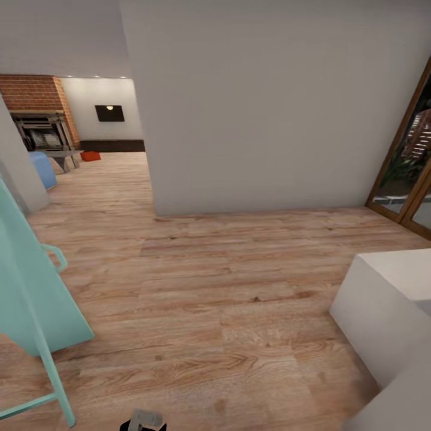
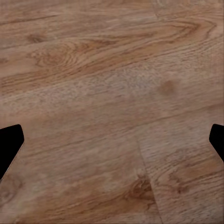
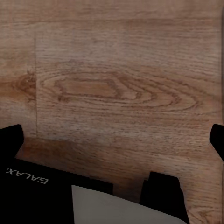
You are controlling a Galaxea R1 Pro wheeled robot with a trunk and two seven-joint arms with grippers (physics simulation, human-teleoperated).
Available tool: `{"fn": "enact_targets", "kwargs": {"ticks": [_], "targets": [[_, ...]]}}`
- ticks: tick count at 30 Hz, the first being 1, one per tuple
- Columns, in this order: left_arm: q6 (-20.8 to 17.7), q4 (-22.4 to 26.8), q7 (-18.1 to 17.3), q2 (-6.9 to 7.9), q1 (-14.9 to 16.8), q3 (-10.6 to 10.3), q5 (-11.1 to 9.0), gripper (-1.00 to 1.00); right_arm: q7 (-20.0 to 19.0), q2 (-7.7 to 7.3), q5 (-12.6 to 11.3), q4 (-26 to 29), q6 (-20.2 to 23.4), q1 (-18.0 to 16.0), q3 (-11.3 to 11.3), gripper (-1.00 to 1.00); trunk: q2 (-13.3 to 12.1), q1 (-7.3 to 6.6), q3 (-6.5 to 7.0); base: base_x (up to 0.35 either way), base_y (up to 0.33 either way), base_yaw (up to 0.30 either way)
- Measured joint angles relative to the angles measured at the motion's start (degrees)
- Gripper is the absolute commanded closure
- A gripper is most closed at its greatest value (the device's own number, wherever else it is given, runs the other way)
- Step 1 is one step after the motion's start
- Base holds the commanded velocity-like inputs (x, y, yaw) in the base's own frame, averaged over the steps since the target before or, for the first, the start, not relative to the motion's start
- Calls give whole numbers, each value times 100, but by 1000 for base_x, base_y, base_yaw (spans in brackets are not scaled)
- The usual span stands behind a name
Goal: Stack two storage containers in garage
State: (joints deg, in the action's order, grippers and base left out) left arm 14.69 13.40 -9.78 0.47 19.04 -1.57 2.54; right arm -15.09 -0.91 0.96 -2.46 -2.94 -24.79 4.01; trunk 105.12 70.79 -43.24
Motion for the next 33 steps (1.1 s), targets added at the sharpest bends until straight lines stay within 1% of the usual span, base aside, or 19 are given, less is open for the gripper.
{"fn": "enact_targets", "kwargs": {"ticks": [24, 33], "targets": [[0, 0, 0, 0, 0, -2, 0, -100, 0, 3, 0, 0, 0, 0, 0, -100, 0, 0, 0, 276, 0, 2], [0, 1, 0, -2, 0, -1, 0, -100, 0, 4, 0, -1, 0, 0, 0, -100, 0, 0, 0, 276, 0, 116]]}}
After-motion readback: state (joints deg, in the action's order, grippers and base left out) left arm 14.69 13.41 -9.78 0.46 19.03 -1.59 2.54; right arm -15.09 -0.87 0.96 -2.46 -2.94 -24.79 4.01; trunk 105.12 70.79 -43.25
